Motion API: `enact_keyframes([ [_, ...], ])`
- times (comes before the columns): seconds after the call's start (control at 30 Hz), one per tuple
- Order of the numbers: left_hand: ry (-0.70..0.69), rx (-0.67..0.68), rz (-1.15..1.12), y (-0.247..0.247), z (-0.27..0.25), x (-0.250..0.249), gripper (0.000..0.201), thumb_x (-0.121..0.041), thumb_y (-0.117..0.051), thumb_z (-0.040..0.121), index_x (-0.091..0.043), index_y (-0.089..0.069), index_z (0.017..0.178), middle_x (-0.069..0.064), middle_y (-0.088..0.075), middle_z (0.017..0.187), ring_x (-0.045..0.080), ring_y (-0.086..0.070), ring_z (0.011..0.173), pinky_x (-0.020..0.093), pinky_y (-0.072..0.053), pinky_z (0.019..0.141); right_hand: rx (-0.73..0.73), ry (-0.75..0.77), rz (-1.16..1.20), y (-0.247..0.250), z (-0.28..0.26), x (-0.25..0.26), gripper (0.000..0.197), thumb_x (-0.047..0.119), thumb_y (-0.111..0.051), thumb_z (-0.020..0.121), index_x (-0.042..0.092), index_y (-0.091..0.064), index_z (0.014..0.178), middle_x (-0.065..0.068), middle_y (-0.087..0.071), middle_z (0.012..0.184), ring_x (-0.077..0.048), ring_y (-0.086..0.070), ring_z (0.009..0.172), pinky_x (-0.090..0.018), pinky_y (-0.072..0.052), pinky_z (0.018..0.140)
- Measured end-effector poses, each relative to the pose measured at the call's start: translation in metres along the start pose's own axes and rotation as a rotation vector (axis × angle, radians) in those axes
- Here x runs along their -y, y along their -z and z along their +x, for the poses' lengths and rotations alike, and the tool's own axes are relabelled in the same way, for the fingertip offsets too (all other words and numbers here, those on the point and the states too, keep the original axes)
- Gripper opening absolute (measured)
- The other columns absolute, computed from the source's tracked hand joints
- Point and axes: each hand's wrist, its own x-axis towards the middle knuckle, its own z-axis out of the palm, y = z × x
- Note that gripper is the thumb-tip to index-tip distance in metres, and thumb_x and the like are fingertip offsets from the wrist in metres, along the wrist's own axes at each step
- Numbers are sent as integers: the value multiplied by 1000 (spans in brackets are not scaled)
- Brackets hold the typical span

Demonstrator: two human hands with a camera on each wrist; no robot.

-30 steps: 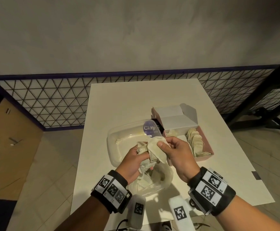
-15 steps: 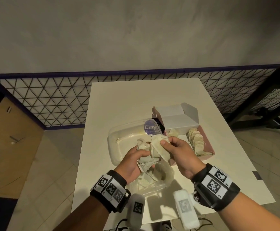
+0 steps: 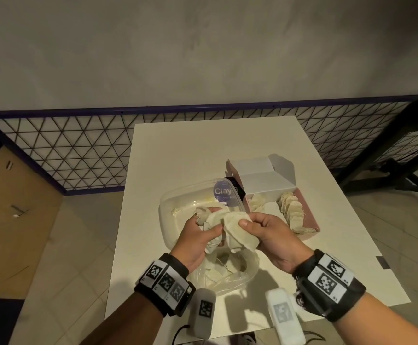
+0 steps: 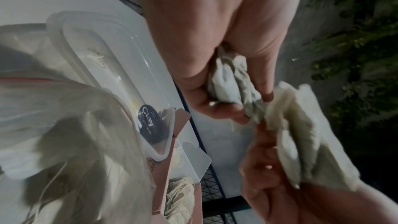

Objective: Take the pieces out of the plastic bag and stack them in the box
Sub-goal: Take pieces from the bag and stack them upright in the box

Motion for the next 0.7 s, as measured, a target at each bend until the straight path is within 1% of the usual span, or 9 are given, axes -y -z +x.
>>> enact_keyframes([
  [0.03,-19,-19,62,-2,0,0,40,-2,-76,68,-4,-62,106,20,-67,101,32,-64,95,42,-54,83,-20,2,-53,-2,2,-3,24,8,-61,86,-5,-63,106,-21,-69,97,-25,-66,79,-35,-56,72],
  [0.1,-34,-19,171,-4,0,-1,37,-4,-80,62,-8,-64,95,12,-67,88,24,-63,82,34,-53,69,-44,4,-123,-5,4,-6,22,9,-63,85,-3,-64,103,-22,-69,98,-26,-66,82,-36,-55,75],
  [0.17,-25,-12,204,-4,-1,-2,34,-1,-82,64,-10,-63,91,7,-67,82,18,-62,73,27,-50,59,-44,-13,-155,-4,5,-7,23,10,-65,84,-5,-64,102,-26,-68,101,-32,-65,86,-42,-54,80],
  [0.3,51,25,68,-2,-4,-7,24,-6,-71,76,-12,-61,97,8,-68,84,16,-65,64,21,-46,45,-76,-2,-141,0,6,-5,10,9,-64,86,1,-65,91,-17,-69,85,-22,-66,70,-34,-55,68],
  [0.43,65,51,4,7,-4,-9,25,-8,-74,76,-12,-63,98,7,-69,82,18,-65,64,22,-46,43,-60,-5,-89,5,6,-5,8,9,-62,87,2,-64,89,-14,-68,81,-19,-65,65,-34,-54,66],
  [0.5,46,34,64,8,-4,-7,23,-3,-74,76,-12,-63,95,5,-68,81,17,-65,66,22,-46,45,3,-16,39,5,4,-5,13,7,-61,84,-1,-65,94,-19,-70,88,-22,-67,71,-33,-58,68],
  [0.57,22,7,140,8,-2,-4,24,3,-71,77,-10,-62,94,5,-67,81,18,-64,69,22,-45,46,92,-14,150,5,2,-5,30,7,-62,80,-7,-62,107,-25,-68,101,-27,-68,82,-35,-57,78],
  [0.63,-2,5,187,5,-2,-3,28,8,-73,74,-6,-59,94,5,-65,78,16,-62,68,22,-45,48,114,4,143,3,2,-6,40,7,-64,76,-8,-60,113,-24,-68,104,-26,-68,84,-34,-56,80],
  [0.7,-22,33,218,2,-2,-3,32,6,-78,68,-4,-59,92,2,-63,73,12,-59,63,21,-45,49,75,18,39,0,4,-9,41,8,-67,73,-4,-62,112,-22,-69,104,-24,-68,85,-31,-57,79],
])
